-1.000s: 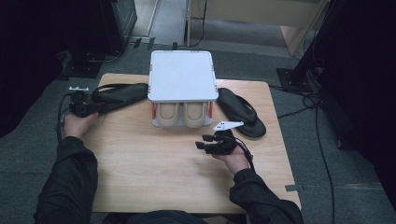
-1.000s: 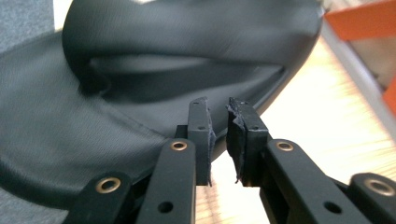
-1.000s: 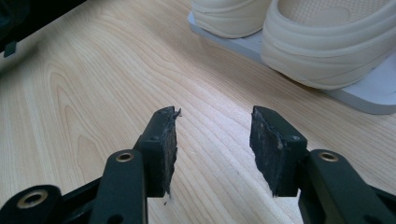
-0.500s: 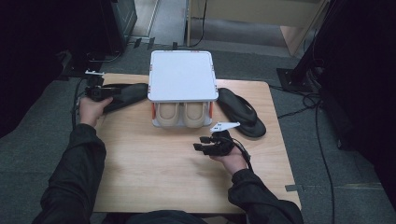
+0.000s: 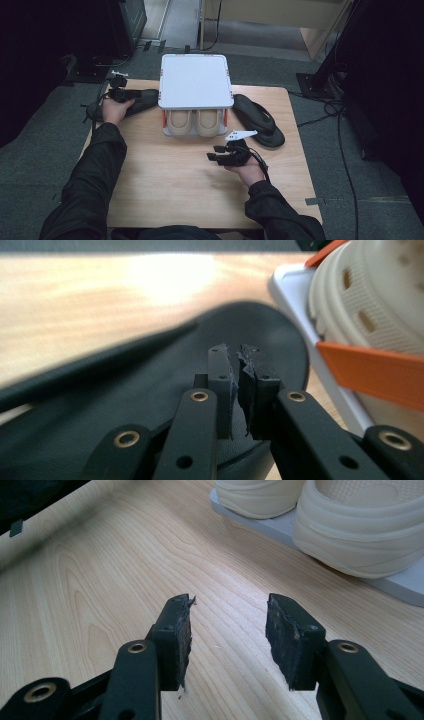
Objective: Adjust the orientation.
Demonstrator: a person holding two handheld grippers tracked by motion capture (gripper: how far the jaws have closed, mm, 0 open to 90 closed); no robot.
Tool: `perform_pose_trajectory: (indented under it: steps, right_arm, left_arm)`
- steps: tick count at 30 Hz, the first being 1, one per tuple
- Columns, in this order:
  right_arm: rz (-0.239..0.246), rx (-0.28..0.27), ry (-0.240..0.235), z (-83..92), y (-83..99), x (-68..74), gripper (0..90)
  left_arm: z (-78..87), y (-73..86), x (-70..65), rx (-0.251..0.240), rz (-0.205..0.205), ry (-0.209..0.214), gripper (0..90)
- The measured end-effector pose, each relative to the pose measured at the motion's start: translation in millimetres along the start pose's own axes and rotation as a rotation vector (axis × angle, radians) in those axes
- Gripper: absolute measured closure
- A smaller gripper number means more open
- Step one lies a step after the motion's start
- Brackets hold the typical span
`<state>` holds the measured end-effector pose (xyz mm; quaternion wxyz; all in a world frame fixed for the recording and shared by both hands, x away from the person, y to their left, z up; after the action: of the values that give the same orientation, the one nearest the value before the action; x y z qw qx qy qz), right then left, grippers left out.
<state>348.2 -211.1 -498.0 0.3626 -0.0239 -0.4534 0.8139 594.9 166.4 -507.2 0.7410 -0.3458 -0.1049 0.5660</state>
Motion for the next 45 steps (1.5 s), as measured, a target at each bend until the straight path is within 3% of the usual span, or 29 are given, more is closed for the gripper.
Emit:
perform_pose_trajectory:
  steps: [2, 6, 13, 17, 23, 31, 38, 45]
  right_arm:
    - [-0.001, -0.004, -0.005, 0.2, -0.6, -0.4, 53.4]
    - [0.007, -0.005, -0.007, 0.9, -1.9, -0.6, 53.4]
    - [0.009, -0.007, -0.013, 0.4, -3.7, -0.6, 53.4]
    - [0.023, -0.006, -0.009, 0.9, -4.2, -1.1, 54.1]
    - [0.055, -0.029, -0.004, 3.3, -8.7, -5.3, 55.5]
    - [0.042, -0.034, -0.002, 4.8, -10.7, -11.8, 55.5]
    - [0.043, -0.026, -0.009, 1.3, -12.7, -11.9, 56.2]
    - [0.040, -0.032, -0.020, -3.6, -16.4, -12.2, 56.2]
  left_arm:
    - [-5.3, 4.8, -1.5, 0.024, -0.031, -0.006, 84.9]
    - [-2.6, 7.9, -1.1, 0.020, -0.051, -0.007, 86.1]
    - [7.2, 16.2, -1.7, 0.058, -0.088, -0.002, 87.2]
    - [13.3, 19.7, -4.4, 0.109, -0.146, -0.009, 87.4]
    - [26.3, 33.8, -4.8, 0.119, -0.146, -0.002, 87.4]
    - [47.2, 57.7, -4.6, 0.115, -0.143, -0.004, 86.8]
    - [60.7, 80.2, -10.4, 0.076, -0.125, 0.026, 86.7]
    - [69.0, 91.7, -14.6, 0.077, -0.123, 0.042, 85.4]
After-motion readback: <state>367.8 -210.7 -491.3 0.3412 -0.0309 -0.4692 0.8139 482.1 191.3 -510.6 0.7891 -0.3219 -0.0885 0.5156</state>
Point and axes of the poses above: each handheld gripper's, and its own axes: z roughly backward along the jaws, y roughly out of its underside, x roughly to its left, the point moved 4 cm from there along -z, roughly forward along the jaws, and after that the axes turned 2 degrees about -y, right-handed, at the moved point
